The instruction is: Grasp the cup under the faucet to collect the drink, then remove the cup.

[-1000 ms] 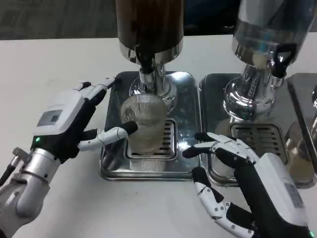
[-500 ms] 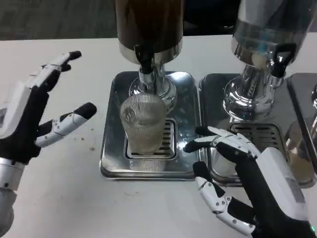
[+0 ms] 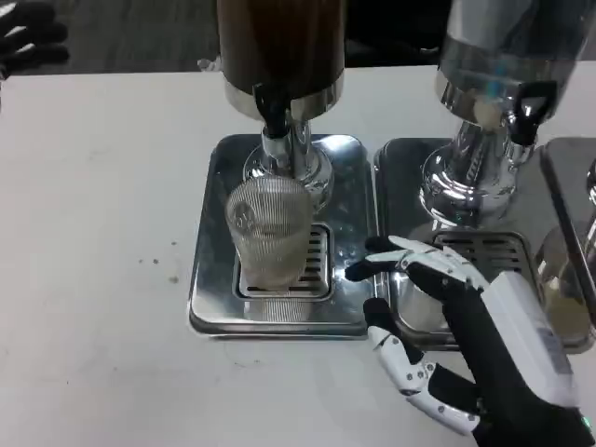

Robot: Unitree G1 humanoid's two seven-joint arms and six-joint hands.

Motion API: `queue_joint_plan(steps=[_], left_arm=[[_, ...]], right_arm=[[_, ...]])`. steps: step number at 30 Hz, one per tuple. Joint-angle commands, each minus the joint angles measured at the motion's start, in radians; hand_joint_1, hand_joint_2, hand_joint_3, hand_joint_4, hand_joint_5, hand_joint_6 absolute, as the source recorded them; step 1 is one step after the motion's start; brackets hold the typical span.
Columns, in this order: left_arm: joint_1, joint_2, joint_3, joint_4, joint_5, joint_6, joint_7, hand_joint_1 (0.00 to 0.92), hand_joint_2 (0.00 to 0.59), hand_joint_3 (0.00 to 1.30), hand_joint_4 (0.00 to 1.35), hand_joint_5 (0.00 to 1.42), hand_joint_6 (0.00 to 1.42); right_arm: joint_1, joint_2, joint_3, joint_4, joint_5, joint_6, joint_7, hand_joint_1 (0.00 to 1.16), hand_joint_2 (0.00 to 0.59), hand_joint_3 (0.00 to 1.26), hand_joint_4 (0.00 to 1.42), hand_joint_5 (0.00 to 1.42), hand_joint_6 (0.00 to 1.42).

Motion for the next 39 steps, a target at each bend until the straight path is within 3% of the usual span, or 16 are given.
queue_joint_plan(steps=[1, 6, 9, 19, 23, 29, 39], left_arm=[[-0.034, -0.009, 0.047, -0.077, -0.160, 0.139, -0.214, 0.000, 0.115, 0.36, 0.37, 0.40, 0.27], [-0.105, -0.011, 0.078, -0.108, -0.263, 0.342, -0.423, 0.000, 0.100, 0.36, 0.39, 0.43, 0.28], [-0.170, -0.015, 0.085, -0.097, -0.315, 0.508, -0.555, 0.000, 0.097, 0.32, 0.33, 0.41, 0.28], [-0.344, -0.055, 0.144, -0.014, -0.354, 0.837, -0.761, 0.000, 0.106, 0.20, 0.17, 0.28, 0.18], [-0.407, -0.063, 0.151, 0.033, -0.347, 0.920, -0.811, 0.000, 0.103, 0.18, 0.14, 0.25, 0.17], [-0.488, -0.072, 0.144, 0.106, -0.301, 0.977, -0.869, 0.000, 0.104, 0.17, 0.08, 0.20, 0.16], [-0.574, -0.112, 0.097, 0.239, -0.165, 0.962, -0.960, 0.000, 0.104, 0.12, 0.01, 0.11, 0.09]], right_arm=[[-0.013, 0.000, -0.003, 0.002, 0.014, -0.023, -0.015, 0.49, 0.506, 0.48, 0.26, 0.22, 0.13], [-0.027, 0.000, -0.001, 0.015, 0.023, -0.023, -0.010, 0.49, 0.506, 0.47, 0.30, 0.24, 0.14], [-0.035, 0.002, 0.003, 0.026, 0.031, -0.023, -0.011, 0.49, 0.506, 0.44, 0.31, 0.26, 0.16], [-0.039, 0.023, 0.011, 0.058, 0.037, -0.032, -0.027, 0.49, 0.506, 0.42, 0.36, 0.31, 0.20], [-0.044, 0.032, 0.018, 0.073, 0.038, -0.033, -0.040, 0.47, 0.508, 0.42, 0.37, 0.31, 0.22], [-0.050, 0.044, 0.026, 0.092, 0.040, -0.038, -0.059, 0.46, 0.508, 0.42, 0.37, 0.32, 0.23], [-0.043, 0.062, 0.038, 0.114, 0.040, -0.046, -0.095, 0.45, 0.508, 0.42, 0.39, 0.33, 0.24]])
